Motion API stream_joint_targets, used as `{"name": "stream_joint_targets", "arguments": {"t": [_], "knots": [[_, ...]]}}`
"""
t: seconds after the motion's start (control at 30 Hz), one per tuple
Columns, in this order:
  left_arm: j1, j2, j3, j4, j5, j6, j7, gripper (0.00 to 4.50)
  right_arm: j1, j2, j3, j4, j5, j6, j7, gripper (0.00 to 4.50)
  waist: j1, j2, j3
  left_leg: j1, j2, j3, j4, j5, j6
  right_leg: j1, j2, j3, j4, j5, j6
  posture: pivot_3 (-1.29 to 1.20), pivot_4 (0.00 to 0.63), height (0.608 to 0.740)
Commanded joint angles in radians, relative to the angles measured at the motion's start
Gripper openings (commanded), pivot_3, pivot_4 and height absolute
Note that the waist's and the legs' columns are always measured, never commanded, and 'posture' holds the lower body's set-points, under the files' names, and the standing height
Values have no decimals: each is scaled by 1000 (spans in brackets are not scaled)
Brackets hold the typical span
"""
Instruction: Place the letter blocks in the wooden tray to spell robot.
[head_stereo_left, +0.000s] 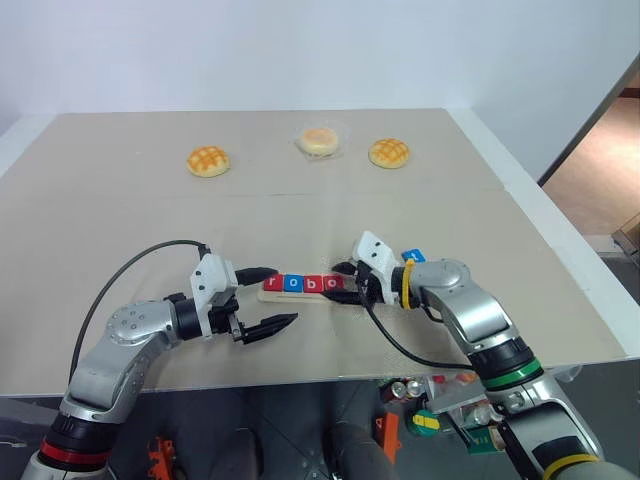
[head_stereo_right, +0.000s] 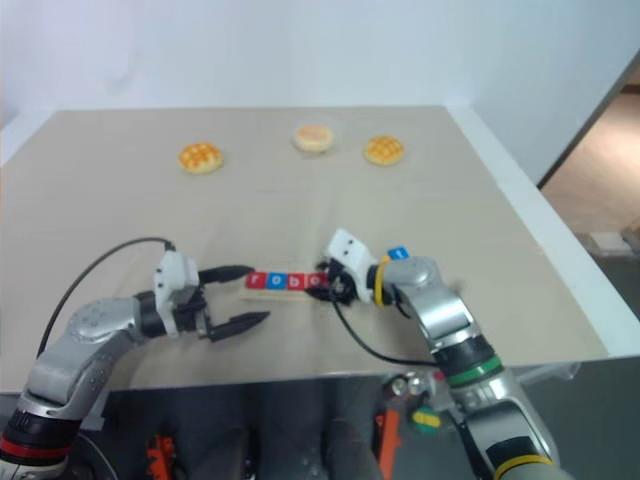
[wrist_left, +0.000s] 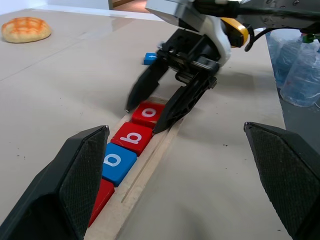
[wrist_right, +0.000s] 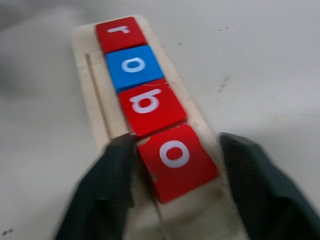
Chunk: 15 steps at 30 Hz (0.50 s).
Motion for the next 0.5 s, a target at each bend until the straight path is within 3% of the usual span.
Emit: {"name": "stream_joint_targets", "arguments": {"t": [0.03, 0.2, 0.5], "knots": [[1, 5, 3, -40, -2, -4, 2, 4500, 2, -1, -13, -9, -2, -13, -4, 4307, 0, 0, 0, 0, 0, 0, 0, 0, 0, 0, 0, 0, 0, 0, 0, 0, 150, 739], [4, 6, 2, -43, -2, -4, 0, 4500, 8, -12, -37, -77, 29, 22, 2, 4461, 0, 0, 0, -1, 0, 0, -1, 0, 0, -1, 0, 0, 0, 0, 2, 0, 150, 739], [-4, 9, 6, -49, -30, 14, -15, 4500, 58, -30, -224, -207, 149, 108, -67, 4461, 1, 0, 0, -2, 0, 0, -1, 0, 0, -2, 0, 0, 0, 1, 3, 0, 150, 739]]}}
